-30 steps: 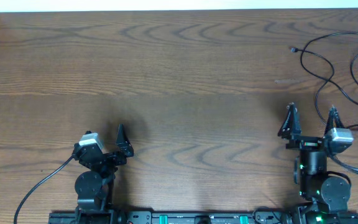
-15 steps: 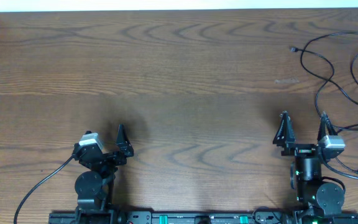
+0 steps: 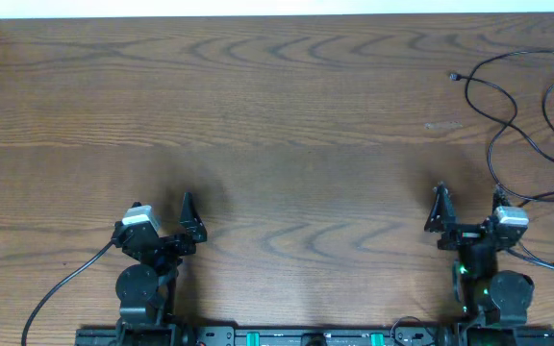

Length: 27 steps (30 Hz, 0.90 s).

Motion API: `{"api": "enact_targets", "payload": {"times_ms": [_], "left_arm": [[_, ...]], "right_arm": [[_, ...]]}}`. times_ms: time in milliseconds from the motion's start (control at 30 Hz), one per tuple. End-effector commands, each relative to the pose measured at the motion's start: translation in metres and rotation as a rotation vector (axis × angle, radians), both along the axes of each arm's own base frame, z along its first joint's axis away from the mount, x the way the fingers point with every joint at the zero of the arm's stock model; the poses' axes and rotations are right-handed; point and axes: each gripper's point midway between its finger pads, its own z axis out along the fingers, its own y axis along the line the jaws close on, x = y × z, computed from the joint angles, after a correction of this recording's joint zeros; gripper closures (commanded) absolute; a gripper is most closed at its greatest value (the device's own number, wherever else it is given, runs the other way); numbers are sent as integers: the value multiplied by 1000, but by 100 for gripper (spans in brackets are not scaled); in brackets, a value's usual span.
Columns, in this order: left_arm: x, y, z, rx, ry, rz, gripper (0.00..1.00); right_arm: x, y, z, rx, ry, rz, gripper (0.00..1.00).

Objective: Untangle cables

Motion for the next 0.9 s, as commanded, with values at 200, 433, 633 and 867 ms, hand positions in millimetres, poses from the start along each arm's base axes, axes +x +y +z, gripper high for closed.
{"api": "enact_targets", "payload": {"times_ms": [200, 433, 633, 867], "left_arm": [[-1, 2, -15, 15, 44, 8, 2], [-1, 2, -15, 15, 44, 8, 2], [-1, 2, -15, 15, 44, 8, 2], [-1, 2, -15, 15, 44, 8, 2]], "right_arm": [[-1, 2, -11, -14, 42, 16, 1], [-1, 2, -11, -13, 41, 17, 1], [-2, -14, -11, -217, 51, -41, 1], [-2, -15, -11, -240, 52, -42, 1]]}}
